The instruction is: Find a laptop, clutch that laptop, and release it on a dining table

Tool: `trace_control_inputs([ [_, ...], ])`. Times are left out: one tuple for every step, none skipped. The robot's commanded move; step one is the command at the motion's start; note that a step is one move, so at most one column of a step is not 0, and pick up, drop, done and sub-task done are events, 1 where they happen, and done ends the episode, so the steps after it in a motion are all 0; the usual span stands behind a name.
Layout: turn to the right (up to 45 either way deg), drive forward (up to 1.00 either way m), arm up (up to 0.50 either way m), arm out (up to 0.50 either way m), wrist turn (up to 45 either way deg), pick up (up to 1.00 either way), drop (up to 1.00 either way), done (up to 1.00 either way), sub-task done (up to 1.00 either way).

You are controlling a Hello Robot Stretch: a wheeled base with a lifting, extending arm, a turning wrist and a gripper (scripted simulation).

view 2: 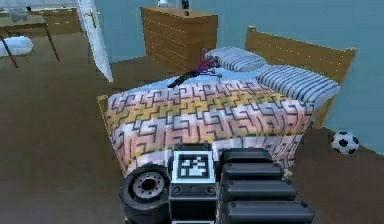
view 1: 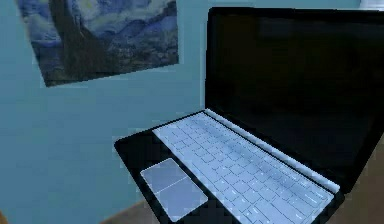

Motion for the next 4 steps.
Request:
trace_control_inputs([
  [24.0, 0.0, 0.0, 0.0, 0.0, 0.0, 0.0, 0.0, 0.0],
  [0.0, 0.4, 0.0, 0.0, 0.0, 0.0, 0.0, 0.0, 0.0],
  [30.0, 0.0, 0.0, 0.0, 0.0, 0.0, 0.0, 0.0, 0.0],
  [0.0, 0.7, 0.0, 0.0, 0.0, 0.0, 0.0, 0.0, 0.0],
])
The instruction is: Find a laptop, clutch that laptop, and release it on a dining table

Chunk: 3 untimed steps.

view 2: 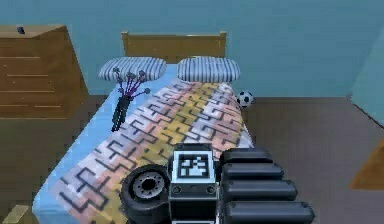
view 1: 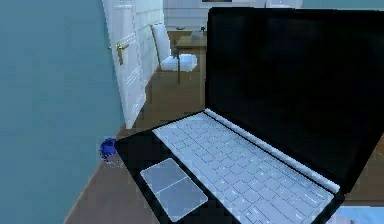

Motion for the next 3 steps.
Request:
trace_control_inputs([
  [6.0, 0.0, 0.0, 0.0, 0.0, 0.0, 0.0, 0.0, 0.0],
  [0.0, 0.9, 0.0, 0.0, 0.0, 0.0, 0.0, 0.0, 0.0],
  [6.0, 0.0, 0.0, 0.0, 0.0, 0.0, 0.0, 0.0, 0.0],
])
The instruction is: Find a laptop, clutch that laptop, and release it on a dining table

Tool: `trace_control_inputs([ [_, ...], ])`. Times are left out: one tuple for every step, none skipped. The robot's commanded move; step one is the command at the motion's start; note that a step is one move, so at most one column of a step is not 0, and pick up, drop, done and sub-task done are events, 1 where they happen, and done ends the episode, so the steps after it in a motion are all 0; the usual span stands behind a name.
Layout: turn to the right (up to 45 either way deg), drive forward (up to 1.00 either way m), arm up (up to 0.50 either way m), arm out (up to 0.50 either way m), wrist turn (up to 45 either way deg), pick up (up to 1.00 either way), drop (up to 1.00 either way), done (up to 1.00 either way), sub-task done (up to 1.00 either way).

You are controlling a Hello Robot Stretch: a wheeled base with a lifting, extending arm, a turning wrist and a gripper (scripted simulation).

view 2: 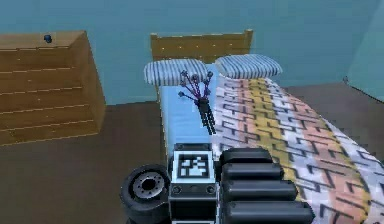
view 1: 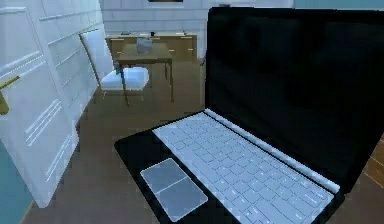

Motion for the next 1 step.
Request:
trace_control_inputs([
  [0.0, 1.0, 0.0, 0.0, 0.0, 0.0, 0.0, 0.0, 0.0],
])
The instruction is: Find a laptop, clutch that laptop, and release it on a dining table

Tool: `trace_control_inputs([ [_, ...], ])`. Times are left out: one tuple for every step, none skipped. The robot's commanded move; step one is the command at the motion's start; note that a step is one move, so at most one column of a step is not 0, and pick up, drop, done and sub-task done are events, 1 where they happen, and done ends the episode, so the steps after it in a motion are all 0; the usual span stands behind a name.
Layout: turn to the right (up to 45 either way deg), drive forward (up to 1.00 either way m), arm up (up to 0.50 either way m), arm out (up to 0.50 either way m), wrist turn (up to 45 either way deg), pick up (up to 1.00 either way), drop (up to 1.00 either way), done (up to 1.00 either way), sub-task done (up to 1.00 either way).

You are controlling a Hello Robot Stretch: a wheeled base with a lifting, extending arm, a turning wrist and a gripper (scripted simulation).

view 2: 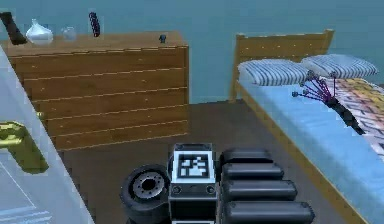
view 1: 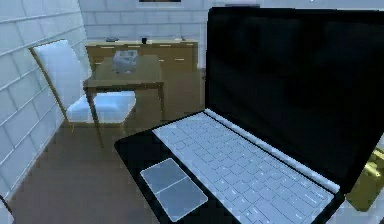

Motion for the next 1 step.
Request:
trace_control_inputs([
  [3.0, 0.0, 0.0, 0.0, 0.0, 0.0, 0.0, 0.0, 0.0],
])
